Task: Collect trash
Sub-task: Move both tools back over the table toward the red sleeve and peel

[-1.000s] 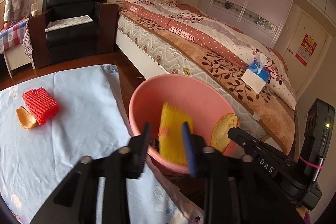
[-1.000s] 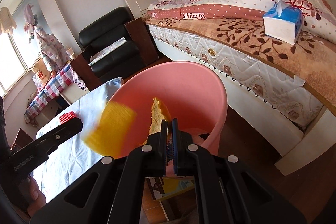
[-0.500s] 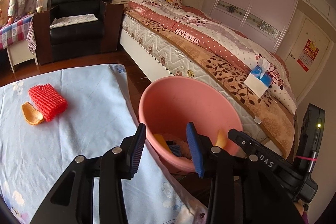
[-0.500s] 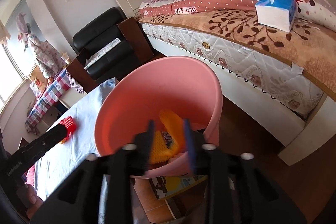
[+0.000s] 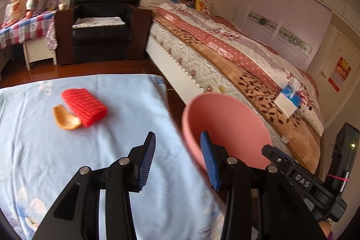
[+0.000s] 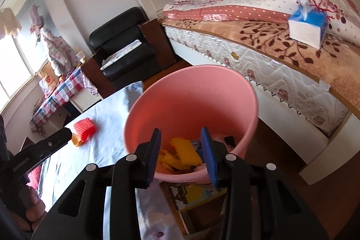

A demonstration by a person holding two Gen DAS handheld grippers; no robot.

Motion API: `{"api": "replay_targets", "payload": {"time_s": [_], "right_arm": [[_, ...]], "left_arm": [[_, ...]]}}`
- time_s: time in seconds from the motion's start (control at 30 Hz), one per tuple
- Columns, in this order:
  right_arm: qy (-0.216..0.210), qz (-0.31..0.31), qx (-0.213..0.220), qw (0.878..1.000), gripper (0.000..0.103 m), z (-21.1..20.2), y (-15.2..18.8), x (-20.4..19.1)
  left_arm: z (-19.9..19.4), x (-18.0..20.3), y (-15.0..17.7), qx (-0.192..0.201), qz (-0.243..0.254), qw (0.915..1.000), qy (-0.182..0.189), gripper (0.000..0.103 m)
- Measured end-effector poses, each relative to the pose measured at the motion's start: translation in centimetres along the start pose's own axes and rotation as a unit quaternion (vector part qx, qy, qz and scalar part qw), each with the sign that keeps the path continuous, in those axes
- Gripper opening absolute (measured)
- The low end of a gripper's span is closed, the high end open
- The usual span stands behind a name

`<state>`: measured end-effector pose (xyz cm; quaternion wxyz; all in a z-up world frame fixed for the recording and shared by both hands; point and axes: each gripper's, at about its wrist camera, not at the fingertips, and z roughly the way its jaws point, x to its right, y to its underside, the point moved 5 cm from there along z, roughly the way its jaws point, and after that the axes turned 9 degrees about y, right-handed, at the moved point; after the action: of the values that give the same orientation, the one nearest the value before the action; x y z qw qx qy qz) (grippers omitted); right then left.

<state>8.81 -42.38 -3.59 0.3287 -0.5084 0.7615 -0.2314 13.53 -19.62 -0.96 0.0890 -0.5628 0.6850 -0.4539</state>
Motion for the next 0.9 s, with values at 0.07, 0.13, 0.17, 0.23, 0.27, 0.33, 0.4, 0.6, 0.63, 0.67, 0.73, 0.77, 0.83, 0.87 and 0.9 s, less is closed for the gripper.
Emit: {"api": "replay_targets", "payload": {"time_s": [0.07, 0.13, 0.17, 0.23, 0.27, 0.33, 0.4, 0.6, 0.63, 0.67, 0.73, 0.77, 0.83, 0.87, 0.9], "right_arm": [[-0.006, -0.009, -0.001, 1.0, 0.038, -0.3, 0.2, -1.0], [-0.012, -0.016, -0.002, 1.0, 0.038, -0.5, 0.3, -1.7], [-0.015, -0.019, -0.003, 1.0, 0.038, -0.6, 0.3, -2.2], [-0.024, -0.027, -0.005, 0.999, 0.038, -0.9, 0.6, -3.2], [-0.027, -0.031, -0.006, 0.999, 0.038, -1.0, 0.7, -3.7], [-0.032, -0.041, -0.007, 0.999, 0.038, -1.2, 1.0, -4.7], [-0.036, -0.05, -0.007, 0.998, 0.038, -1.5, 1.2, -5.7], [-0.05, -0.067, -0.015, 0.996, 0.038, -1.5, 1.7, -8.0], [-0.054, -0.07, -0.018, 0.996, 0.038, -1.4, 1.8, -8.4], [-0.056, -0.072, -0.02, 0.996, 0.038, -1.3, 1.8, -8.7], [-0.063, -0.081, -0.023, 0.994, 0.038, -1.2, 1.9, -9.7], [-0.066, -0.087, -0.023, 0.994, 0.038, -1.2, 2.0, -10.3], [-0.072, -0.099, -0.023, 0.992, 0.038, -1.0, 2.0, -11.5], [-0.075, -0.104, -0.024, 0.991, 0.038, -0.9, 2.1, -12.1], [-0.078, -0.109, -0.024, 0.991, 0.038, -0.7, 2.1, -12.7]], "left_arm": [[-1.0, -1.4, -0.1, 0.006, -0.009, 0.9999, -0.011, 0.041], [-1.9, -2.6, -0.2, 0.011, -0.018, 0.9995, -0.022, 0.041], [-2.3, -3.2, -0.2, 0.013, -0.023, 0.9993, -0.028, 0.041], [-3.5, -4.8, -0.4, 0.021, -0.037, 0.9983, -0.04, 0.041], [-4.1, -5.4, -0.5, 0.026, -0.042, 0.9978, -0.045, 0.041], [-5.1, -6.6, -0.5, 0.032, -0.047, 0.9969, -0.055, 0.041], [-6.2, -8.0, -0.6, 0.04, -0.051, 0.9956, -0.068, 0.041], [-9.0, -11.6, -0.9, 0.055, -0.058, 0.9907, -0.11, 0.041], [-9.5, -12.2, -0.9, 0.058, -0.059, 0.9895, -0.119, 0.041], [-9.7, -12.5, -1.0, 0.06, -0.06, 0.9886, -0.124, 0.041], [-10.2, -13.6, -1.1, 0.066, -0.065, 0.9867, -0.134, 0.041], [-10.3, -14.2, -1.1, 0.067, -0.071, 0.9856, -0.138, 0.041], [-10.0, -15.2, -1.3, 0.064, -0.08, 0.9843, -0.144, 0.041], [-9.9, -15.6, -1.3, 0.063, -0.084, 0.9836, -0.146, 0.041], [-9.5, -16.3, -1.5, 0.062, -0.089, 0.9828, -0.149, 0.041]]}}
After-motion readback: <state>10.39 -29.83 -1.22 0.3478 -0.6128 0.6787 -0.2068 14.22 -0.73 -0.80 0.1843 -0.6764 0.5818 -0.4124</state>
